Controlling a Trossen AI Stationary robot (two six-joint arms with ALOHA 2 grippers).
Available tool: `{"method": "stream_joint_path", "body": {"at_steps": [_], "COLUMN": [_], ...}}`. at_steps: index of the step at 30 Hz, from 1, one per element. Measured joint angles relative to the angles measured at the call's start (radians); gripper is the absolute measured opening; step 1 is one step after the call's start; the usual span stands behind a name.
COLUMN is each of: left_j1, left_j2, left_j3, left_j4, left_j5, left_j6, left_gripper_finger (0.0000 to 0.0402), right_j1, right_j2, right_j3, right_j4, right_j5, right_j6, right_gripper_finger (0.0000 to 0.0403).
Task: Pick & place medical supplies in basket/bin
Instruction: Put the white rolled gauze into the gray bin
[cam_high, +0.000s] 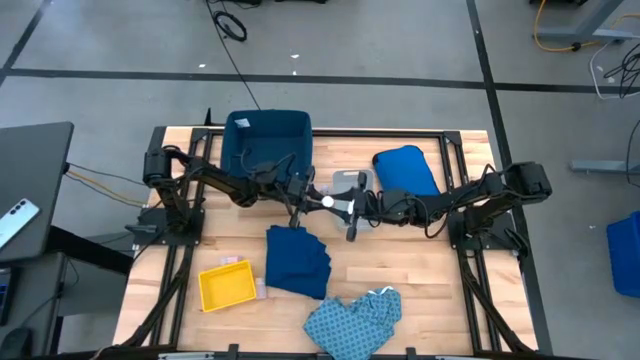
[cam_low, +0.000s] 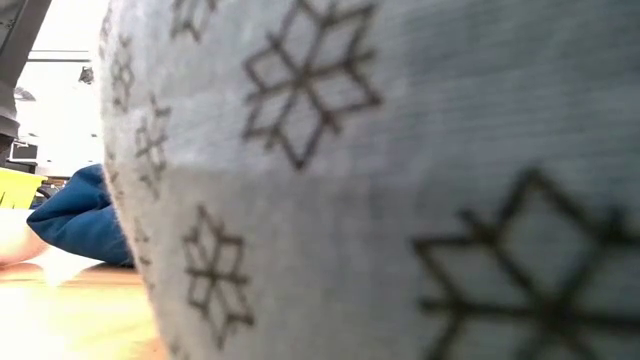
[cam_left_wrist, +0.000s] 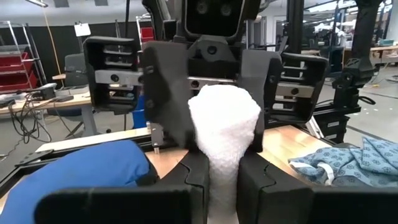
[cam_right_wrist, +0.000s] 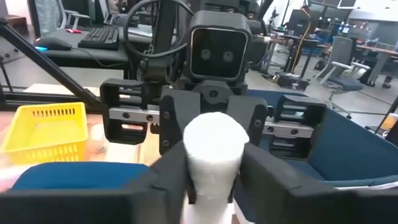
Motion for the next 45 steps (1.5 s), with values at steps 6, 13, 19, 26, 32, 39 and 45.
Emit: {"method": "stream_joint_path", "body": {"at_steps": [6, 13, 19, 26, 32, 39, 45], "left_j1": [0.002, 0.002, 0.002, 0.024, 0.096, 0.164, 0.175], "left_j2": [0.0, 0.0, 0.0, 0.0, -0.003, -0.003, -0.043], "left_j3": [-0.001, -0.001, -0.001, -0.001, 0.0, -0.013, -0.013], "left_j4": [-0.003, 0.0, 0.002, 0.006, 0.015, 0.162, 0.217], "left_j5": [0.008, 0.035, 0.054, 0.108, 0.313, 0.539, 0.672], "left_j6": [0.007, 0.01, -0.002, -0.091, -0.205, -0.37, -0.438], "left_gripper_finger": [0.004, 0.004, 0.0095, 0.0243, 0.0317, 0.0333, 0.0329], "right_j1": [0.0, 0.0, 0.007, 0.009, 0.009, 0.01, 0.01], "right_j2": [0.0, 0.0, 0.0, 0.0, 0.002, 0.002, 0.002], "right_j3": [0.0, 0.002, 0.002, 0.002, 0.0, 0.0, 0.0], "right_j4": [-0.009, -0.01, -0.01, -0.015, -0.034, -0.053, -0.077], "right_j5": [0.002, 0.0, 0.0, 0.017, 0.019, 0.06, 0.087], "right_j6": [-0.012, -0.027, -0.03, -0.04, -0.037, -0.037, -0.038], "right_gripper_finger": [0.0035, 0.0035, 0.0035, 0.0035, 0.0035, 0.0035, 0.0035]}}
